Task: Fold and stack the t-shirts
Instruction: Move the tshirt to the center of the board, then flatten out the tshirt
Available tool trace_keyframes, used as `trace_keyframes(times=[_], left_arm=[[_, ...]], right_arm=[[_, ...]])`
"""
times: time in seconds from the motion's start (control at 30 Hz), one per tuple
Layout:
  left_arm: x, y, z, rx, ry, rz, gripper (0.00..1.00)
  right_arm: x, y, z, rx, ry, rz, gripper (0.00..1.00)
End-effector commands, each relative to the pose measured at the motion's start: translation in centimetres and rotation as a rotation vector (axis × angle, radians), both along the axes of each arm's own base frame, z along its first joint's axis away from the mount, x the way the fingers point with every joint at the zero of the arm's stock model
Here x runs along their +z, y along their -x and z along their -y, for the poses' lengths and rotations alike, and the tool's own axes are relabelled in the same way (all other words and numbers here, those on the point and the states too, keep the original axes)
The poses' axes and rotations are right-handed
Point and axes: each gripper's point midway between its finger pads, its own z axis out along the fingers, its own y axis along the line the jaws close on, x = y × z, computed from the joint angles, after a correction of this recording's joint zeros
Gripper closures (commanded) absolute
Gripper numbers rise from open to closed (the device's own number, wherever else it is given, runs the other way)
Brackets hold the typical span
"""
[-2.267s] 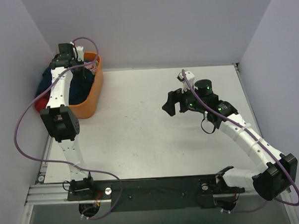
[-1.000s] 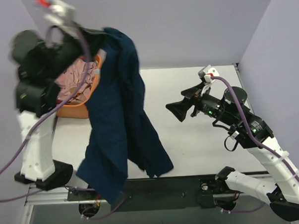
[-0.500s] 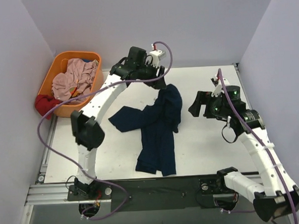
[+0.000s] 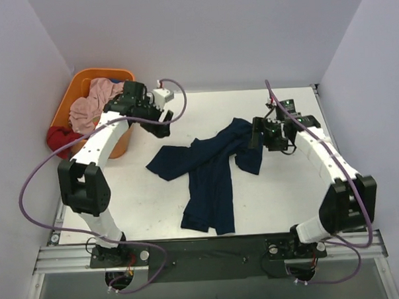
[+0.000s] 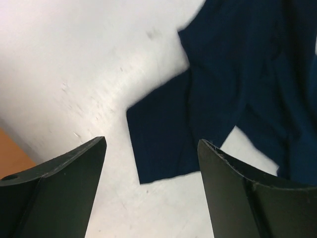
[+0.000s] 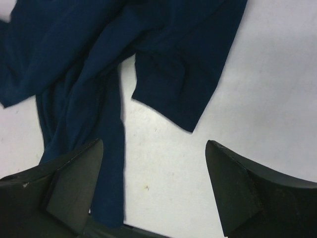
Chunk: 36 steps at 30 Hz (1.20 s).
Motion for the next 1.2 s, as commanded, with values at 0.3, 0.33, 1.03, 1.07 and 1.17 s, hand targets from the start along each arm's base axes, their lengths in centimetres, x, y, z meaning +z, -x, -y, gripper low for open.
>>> trace_keyframes(times=[0.3,0.33,1.03,1.07,1.17], left_arm=[[-12.2,7.3,2.5,-0.432,-0.334,0.042,0.09],[-12.6,7.4,3.0,-0.431,-0.317,0.027,0.09],[1.3,-5.1,-1.7,0.049,-0.348,0.327,1.0],[6.6,-5.9,-2.0,0.086,-0.308,0.417,1.0],[16.9,-4.7,-3.8,0.15,-0.271,0.561,1.0]], right_arm=[[-8.8,-10.2,3.8,-0.064,0.151,-0.212,0.28],[-9.8,-10.2,3.7,-0.057,0.146,-0.235,0.28],[5.6,-11.4,5.9,-0.046,0.157,0.156,1.0],[7.4,-10.9,5.6,-0.037,0.157,0.203,1.0],[15.2,-8.0,4.8,0.015,0.16,0.412,1.0]])
